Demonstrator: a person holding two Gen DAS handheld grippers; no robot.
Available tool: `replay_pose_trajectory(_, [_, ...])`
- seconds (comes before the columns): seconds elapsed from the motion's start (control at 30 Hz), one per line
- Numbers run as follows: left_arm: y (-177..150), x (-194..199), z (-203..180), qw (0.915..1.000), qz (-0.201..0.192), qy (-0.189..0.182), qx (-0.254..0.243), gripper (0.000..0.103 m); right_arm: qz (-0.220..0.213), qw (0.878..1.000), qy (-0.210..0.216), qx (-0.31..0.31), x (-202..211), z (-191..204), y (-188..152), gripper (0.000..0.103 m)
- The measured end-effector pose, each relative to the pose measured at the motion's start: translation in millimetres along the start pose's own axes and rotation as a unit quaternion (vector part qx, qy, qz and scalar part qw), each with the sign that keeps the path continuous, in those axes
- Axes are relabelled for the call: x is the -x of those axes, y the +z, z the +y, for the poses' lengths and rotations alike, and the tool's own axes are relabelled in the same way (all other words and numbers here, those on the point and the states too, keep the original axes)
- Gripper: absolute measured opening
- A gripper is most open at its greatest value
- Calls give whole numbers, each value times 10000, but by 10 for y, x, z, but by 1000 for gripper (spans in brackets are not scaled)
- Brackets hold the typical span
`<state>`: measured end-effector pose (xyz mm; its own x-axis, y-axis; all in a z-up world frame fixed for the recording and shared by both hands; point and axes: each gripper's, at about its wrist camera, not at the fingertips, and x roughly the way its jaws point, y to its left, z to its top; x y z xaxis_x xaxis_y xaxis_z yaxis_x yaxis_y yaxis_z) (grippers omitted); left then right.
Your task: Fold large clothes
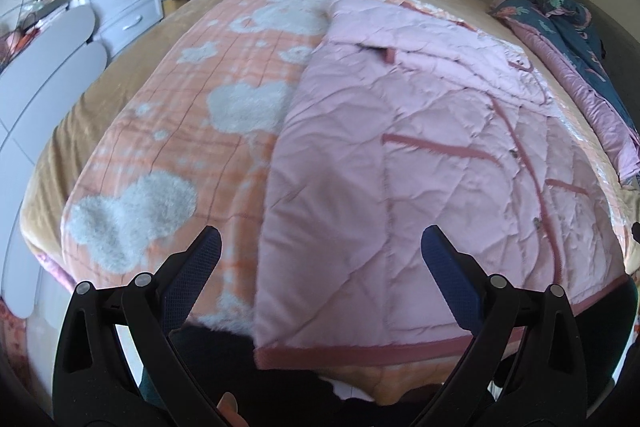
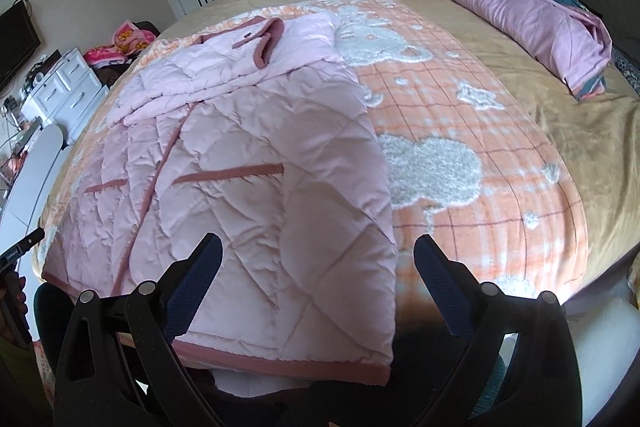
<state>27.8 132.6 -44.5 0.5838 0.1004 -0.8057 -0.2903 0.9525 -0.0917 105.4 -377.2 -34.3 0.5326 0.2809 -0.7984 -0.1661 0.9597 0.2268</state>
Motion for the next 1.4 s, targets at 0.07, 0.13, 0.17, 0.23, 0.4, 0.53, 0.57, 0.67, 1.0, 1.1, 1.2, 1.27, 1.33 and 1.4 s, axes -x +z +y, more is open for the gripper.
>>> replay_pose_trajectory(0.07, [-39, -26, 72, 9999, 82, -65, 82, 94, 53, 10000, 8, -41, -12, -36, -27, 96])
replay_pose_trajectory(0.13, [-101, -48, 162, 9996, 162, -158, 189, 94, 75, 9999, -26, -88, -19, -73, -53, 96])
replay_pose_trajectory(0.17, [-139, -63, 210, 9993, 222, -189, 225, 94, 77, 9999, -33, -102, -20, -87, -61, 96])
replay_pose_trajectory(0.23, [-190, -82, 262, 9990, 292, -220, 258, 93, 103, 9998, -19, -144, -16, -116, -88, 96])
replay_pose_trajectory(0.4, [-297, -141, 310, 9955, 498, -716, 364, 70, 200, 9998, 20, -94, -23, -127, -136, 96])
replay_pose_trajectory(0.53, [-372, -231, 243, 9926, 675, -956, 325, 49, 280, 9995, 100, -86, -21, -151, -182, 96])
replay_pose_trajectory(0.57, [-387, -263, 221, 9923, 722, -952, 314, 49, 293, 9995, 117, -99, -15, -160, -193, 96])
replay_pose_trajectory(0.67, [-389, -324, 185, 9916, 793, -964, 326, 52, 409, 9989, 190, -121, -21, -185, -233, 96])
replay_pose_trajectory(1.0, [-271, -463, -2, 9932, 752, -876, 123, 57, 1265, 9915, 289, -65, -393, -161, -325, 96])
replay_pose_trajectory(1.1, [-263, -484, 9, 9929, 739, -916, 175, 57, 1463, 9887, 317, 91, -511, -94, -320, 96])
replay_pose_trajectory(1.2, [-256, -497, 10, 9928, 728, -937, 185, 57, 1599, 9863, 395, 128, -621, -67, -327, 96])
replay_pose_trajectory(1.27, [-261, -500, 10, 9930, 723, -921, 175, 57, 1648, 9850, 476, 187, -640, -36, -337, 88])
replay_pose_trajectory(1.33, [-263, -498, 11, 9931, 711, -916, 165, 56, 1649, 9845, 517, 304, -632, -17, -352, 85])
replay_pose_trajectory(1.4, [-259, -494, 2, 9938, 660, -879, 134, 49, 1600, 9846, 572, 405, -600, -5, -365, 80])
